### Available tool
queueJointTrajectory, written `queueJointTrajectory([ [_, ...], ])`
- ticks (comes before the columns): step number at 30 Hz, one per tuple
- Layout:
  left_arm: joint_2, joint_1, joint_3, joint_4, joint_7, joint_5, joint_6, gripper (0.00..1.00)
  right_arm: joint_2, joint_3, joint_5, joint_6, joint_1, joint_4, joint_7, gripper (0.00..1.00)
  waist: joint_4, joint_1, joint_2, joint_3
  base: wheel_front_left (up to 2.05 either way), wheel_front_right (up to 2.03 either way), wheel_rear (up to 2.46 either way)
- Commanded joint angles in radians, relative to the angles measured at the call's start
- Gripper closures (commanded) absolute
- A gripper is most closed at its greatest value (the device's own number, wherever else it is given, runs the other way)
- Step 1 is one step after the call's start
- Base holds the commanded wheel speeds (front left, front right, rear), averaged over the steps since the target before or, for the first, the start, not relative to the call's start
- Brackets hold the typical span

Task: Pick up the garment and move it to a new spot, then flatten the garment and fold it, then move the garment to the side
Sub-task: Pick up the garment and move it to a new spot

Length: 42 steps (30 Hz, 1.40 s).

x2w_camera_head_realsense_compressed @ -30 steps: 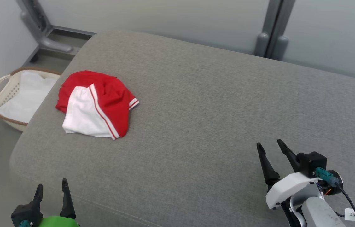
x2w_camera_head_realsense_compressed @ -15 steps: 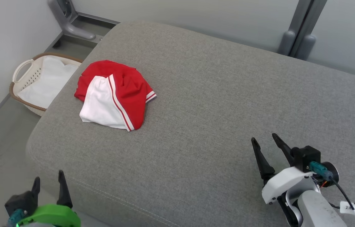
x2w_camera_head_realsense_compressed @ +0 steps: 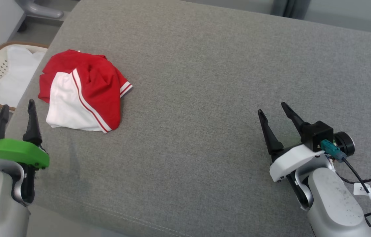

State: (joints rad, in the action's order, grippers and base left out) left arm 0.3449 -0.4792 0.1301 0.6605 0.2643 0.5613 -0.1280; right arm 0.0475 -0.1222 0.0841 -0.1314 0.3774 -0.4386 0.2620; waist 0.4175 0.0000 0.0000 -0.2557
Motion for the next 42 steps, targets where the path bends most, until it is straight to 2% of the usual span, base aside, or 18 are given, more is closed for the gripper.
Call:
queueJointTrajectory([
  [1, 0.020, -0.045, 0.032, 0.010, 0.000, 0.057, -0.004, 0.00, 0.006, 0.001, -0.012, 0.002, 0.026, 0.011, 0.004, 0.00, -0.071, 0.0000, 0.0000, -0.085, 0.00, 0.00, 0.00],
  [7, 0.136, -0.158, 0.223, 0.066, 0.000, 0.268, -0.004, 0.00, 0.006, -0.013, -0.035, 0.002, 0.069, 0.036, 0.004, 0.00, -0.128, 0.0000, 0.0000, -0.152, 0.00, 0.00, 0.00],
  [15, 0.244, -0.244, 0.417, 0.161, -0.013, 0.479, -0.004, 0.00, 0.006, -0.004, -0.054, 0.002, 0.089, 0.085, 0.004, 0.00, -0.204, 0.0000, 0.0000, -0.231, 0.00, 0.00, 0.00],
  [20, 0.265, -0.276, 0.481, 0.232, -0.046, 0.570, -0.004, 0.00, 0.006, 0.009, -0.065, 0.002, 0.074, 0.109, 0.003, 0.00, -0.241, 0.0000, 0.0000, -0.270, 0.00, 0.00, 0.00],
  [24, 0.246, -0.274, 0.522, 0.282, -0.089, 0.636, -0.004, 0.00, 0.008, 0.026, -0.064, 0.002, 0.059, 0.116, 0.002, 0.00, -0.260, 0.0000, 0.0000, -0.278, 0.00, 0.00, 0.00],
  [25, 0.240, -0.271, 0.530, 0.292, -0.095, 0.650, -0.004, 0.04, 0.008, 0.027, -0.062, 0.002, 0.057, 0.117, 0.002, 0.00, -0.263, 0.0000, 0.0000, -0.276, 0.00, 0.00, 0.00],
  [26, 0.232, -0.269, 0.533, 0.302, -0.090, 0.666, -0.004, 0.78, 0.008, 0.030, -0.059, 0.002, 0.054, 0.115, 0.002, 0.00, -0.267, 0.0000, 0.0000, -0.272, 0.00, 0.00, 0.00],
  [27, 0.229, -0.267, 0.536, 0.314, -0.084, 0.671, -0.004, 1.00, 0.009, 0.033, -0.057, 0.002, 0.053, 0.115, 0.002, 0.00, -0.269, 0.0000, 0.0000, -0.266, 0.00, 0.00, 0.00],
  [30, 0.226, -0.277, 0.555, 0.324, -0.050, 0.673, -0.004, 1.00, 0.008, 0.038, -0.047, 0.002, 0.047, 0.111, 0.002, 0.00, -0.274, 0.0000, 0.0000, -0.243, 0.00, 0.00, 0.00],
  [34, 0.237, -0.326, 0.535, 0.274, -0.003, 0.664, -0.005, 1.00, 0.007, 0.046, -0.034, 0.002, 0.042, 0.105, 0.002, 0.00, -0.273, 0.0000, 0.0000, -0.199, 0.00, 0.00, 0.00],
  [37, 0.247, -0.344, 0.474, 0.191, 0.003, 0.644, -0.005, 1.00, 0.006, 0.052, -0.018, 0.002, 0.029, 0.103, 0.002, 0.00, -0.272, 0.0000, 0.0000, -0.160, 0.00, 0.00, 0.00],
  [42, 0.184, -0.317, 0.346, 0.024, 0.001, 0.541, -0.004, 1.00, 0.006, 0.050, 0.027, 0.002, -0.007, 0.084, 0.002, 0.00, -0.292, 0.0000, 0.0000, -0.092, 0.00, 0.00, 0.00],
])
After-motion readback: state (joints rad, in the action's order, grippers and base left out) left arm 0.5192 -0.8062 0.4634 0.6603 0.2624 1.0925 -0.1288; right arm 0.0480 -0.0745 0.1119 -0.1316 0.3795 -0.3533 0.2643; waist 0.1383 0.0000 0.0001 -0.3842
